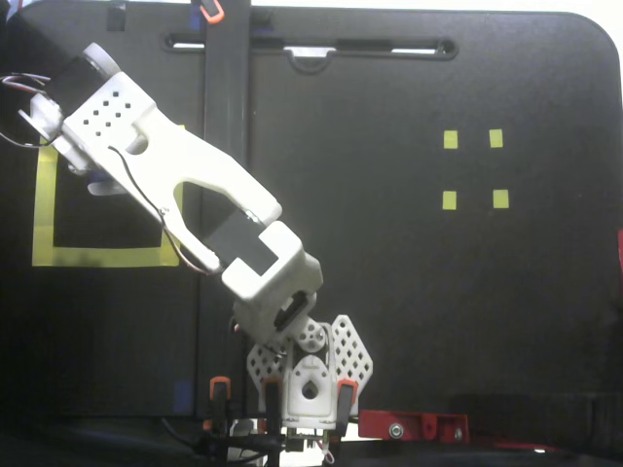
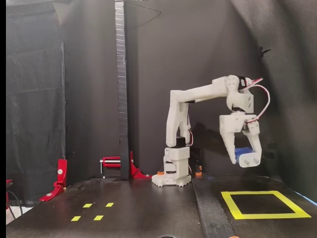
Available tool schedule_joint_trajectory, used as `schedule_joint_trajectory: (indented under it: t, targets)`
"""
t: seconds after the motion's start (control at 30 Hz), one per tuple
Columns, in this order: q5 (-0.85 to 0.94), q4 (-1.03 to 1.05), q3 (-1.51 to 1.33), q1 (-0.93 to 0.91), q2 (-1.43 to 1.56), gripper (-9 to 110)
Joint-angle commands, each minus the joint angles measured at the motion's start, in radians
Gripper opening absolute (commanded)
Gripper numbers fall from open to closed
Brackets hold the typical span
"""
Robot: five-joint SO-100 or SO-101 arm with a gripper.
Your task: Grasp the block and place it in the designated area.
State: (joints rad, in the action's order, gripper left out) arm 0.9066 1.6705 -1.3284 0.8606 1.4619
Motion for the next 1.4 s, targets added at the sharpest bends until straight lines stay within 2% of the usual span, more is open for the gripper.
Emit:
schedule_joint_trajectory:
  t: [0.0, 0.93, 1.37]
  targets:
    - [-0.006, -0.003, 0.041, -0.005, 0.000, 19]
    - [-0.046, -0.199, 0.046, 0.046, -0.394, 19]
    - [-0.043, -0.245, 0.046, 0.034, -0.465, 19]
